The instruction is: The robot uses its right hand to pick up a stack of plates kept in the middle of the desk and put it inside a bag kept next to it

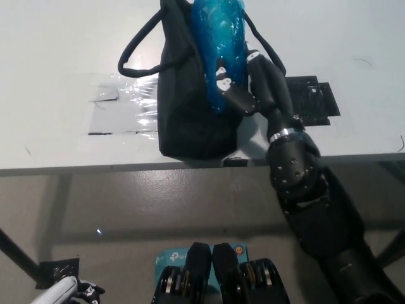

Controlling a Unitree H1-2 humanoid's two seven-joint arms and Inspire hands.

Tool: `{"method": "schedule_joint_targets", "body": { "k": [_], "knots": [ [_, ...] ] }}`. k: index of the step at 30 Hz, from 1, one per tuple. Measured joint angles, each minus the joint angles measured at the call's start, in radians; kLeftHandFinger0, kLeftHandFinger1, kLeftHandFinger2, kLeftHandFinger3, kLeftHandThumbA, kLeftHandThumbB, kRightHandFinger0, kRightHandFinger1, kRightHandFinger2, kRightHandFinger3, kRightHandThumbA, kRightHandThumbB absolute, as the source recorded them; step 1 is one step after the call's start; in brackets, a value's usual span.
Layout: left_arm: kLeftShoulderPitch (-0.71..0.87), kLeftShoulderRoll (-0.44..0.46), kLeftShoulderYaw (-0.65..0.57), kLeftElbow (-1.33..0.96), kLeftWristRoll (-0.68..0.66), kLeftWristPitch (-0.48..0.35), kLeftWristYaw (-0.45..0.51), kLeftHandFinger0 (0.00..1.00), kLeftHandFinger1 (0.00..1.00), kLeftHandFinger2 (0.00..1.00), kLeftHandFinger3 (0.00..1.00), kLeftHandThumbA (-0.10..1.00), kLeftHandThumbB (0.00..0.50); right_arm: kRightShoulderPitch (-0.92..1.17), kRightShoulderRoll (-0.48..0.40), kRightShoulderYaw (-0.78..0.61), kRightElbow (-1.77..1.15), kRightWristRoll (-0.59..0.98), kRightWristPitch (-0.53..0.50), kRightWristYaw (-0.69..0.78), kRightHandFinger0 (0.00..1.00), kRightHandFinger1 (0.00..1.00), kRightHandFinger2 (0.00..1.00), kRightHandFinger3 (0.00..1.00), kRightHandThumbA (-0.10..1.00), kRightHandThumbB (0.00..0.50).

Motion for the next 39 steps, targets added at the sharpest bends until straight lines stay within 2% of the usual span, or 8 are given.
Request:
{"method": "schedule_joint_targets", "body": {
  "k": [1,3,4,5,7,9,34,39],
  "knots": [
    [0.0,0.0,-0.001,0.0,0.0,0.0,0.0,0.74,0.74,0.78,0.86,-0.1,0.0,-0.002,0.011,-0.01,0.003,0.003,0.005,0.0,0.0,0.0,0.08,0.03,-0.1,0.21],
    [0.0,0.0,-0.001,0.0,-0.002,0.0,0.0,0.74,0.74,0.8,0.88,-0.1,0.0,-0.013,0.042,-0.043,0.019,0.014,0.018,-0.004,0.06,0.07,0.16,0.78,-0.1,0.078],
    [0.0,0.0,-0.001,0.0,-0.003,0.0,0.0,0.74,0.74,0.8,0.88,-0.1,0.0,-0.018,0.053,-0.057,0.024,0.018,0.022,-0.007,0.05,0.06,0.16,0.93,-0.1,0.033],
    [0.0,0.0,-0.001,0.0,-0.003,0.0,0.0,0.74,0.75,0.81,0.89,-0.1,0.0,-0.023,0.062,-0.066,0.028,0.02,0.028,-0.011,0.9,1.0,1.0,1.0,0.46,0.175],
    [0.0,0.0,-0.001,0.0,-0.004,0.0,0.0,0.74,0.75,0.81,0.89,-0.1,0.0,-0.031,0.067,-0.058,0.025,0.014,0.065,-0.002,1.0,1.0,1.0,1.0,0.71,0.405],
    [0.0,0.0,-0.001,0.0,-0.005,0.0,0.0,0.73,0.73,0.79,0.88,-0.1,0.0,-0.034,0.065,-0.037,0.024,-0.02,0.11,0.016,1.0,1.0,1.0,1.0,0.89,0.499],
    [0.0,-0.001,-0.005,0.002,-0.003,0.0,0.0,0.73,0.73,0.78,0.87,-0.1,0.0,-0.067,-0.049,0.03,-0.171,-0.399,0.225,0.14,1.0,1.0,1.0,1.0,1.0,0.5],
    [0.0,-0.001,-0.004,0.005,-0.003,0.0,0.0,0.71,0.71,0.77,0.87,-0.1,0.0,-0.054,-0.096,-0.006,-0.356,-0.396,0.226,0.202,1.0,1.0,1.0,1.0,0.96,0.367]
  ]
}}
